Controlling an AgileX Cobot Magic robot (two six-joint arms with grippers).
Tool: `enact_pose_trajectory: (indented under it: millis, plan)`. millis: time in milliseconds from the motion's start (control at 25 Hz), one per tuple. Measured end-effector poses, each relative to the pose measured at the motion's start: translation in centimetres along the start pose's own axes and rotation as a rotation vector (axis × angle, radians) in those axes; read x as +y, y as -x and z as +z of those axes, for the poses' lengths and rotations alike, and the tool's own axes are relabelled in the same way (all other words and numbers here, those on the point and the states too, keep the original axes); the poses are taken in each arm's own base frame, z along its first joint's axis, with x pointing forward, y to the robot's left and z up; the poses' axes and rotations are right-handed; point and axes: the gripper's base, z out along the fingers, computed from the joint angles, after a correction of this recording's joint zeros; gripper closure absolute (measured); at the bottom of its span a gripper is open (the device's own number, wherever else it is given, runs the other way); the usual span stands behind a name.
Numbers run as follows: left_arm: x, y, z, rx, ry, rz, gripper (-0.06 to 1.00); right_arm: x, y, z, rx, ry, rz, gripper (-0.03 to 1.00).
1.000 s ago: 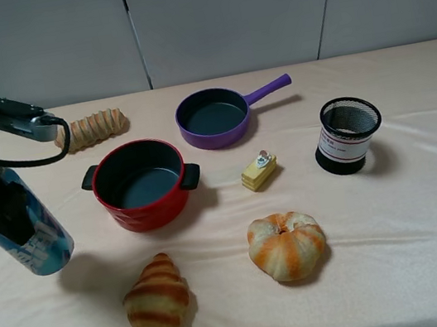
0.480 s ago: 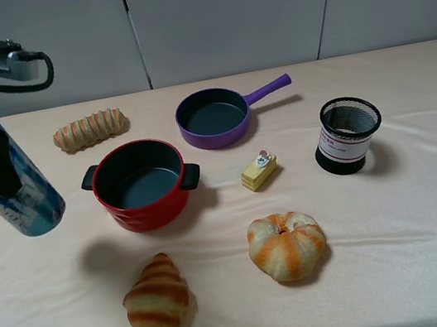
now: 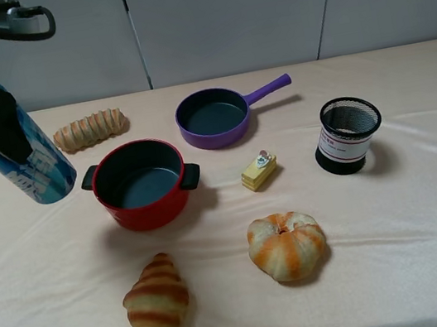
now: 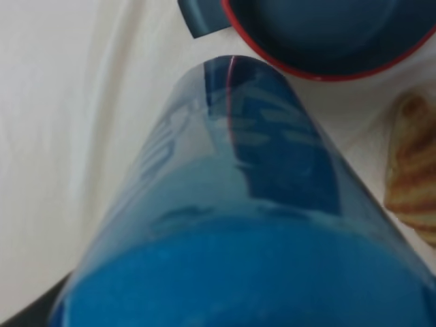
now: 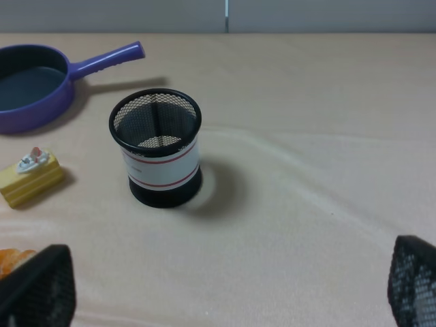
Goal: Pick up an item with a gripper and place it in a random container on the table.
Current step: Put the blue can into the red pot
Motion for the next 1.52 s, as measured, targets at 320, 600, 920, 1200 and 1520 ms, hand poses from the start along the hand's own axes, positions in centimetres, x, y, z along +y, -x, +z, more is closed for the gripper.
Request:
enact_pose_trajectory:
  millis: [320,600,920,1200,1520]
  plan:
    - [-1.6,3.0,1.0,0.02,0.007,0.081,0.28,0.0,0.0,0.0,0.0,0.0,0.0,0.27]
    - [-3.1,5.3,2.0,0.031,0.006,0.137,0.28,0.0,0.0,0.0,0.0,0.0,0.0,0.27]
    - [-4.8,6.3,3.7,0.076,0.0,0.187,0.28,0.0,0.0,0.0,0.0,0.0,0.0,0.27]
    - [-5.3,7.6,6.5,0.097,0.0,0.197,0.28,0.0,0.0,0.0,0.0,0.0,0.0,0.27]
    - [-5.2,9.2,9.9,0.086,0.0,0.193,0.28,0.0,0.0,0.0,0.0,0.0,0.0,0.27]
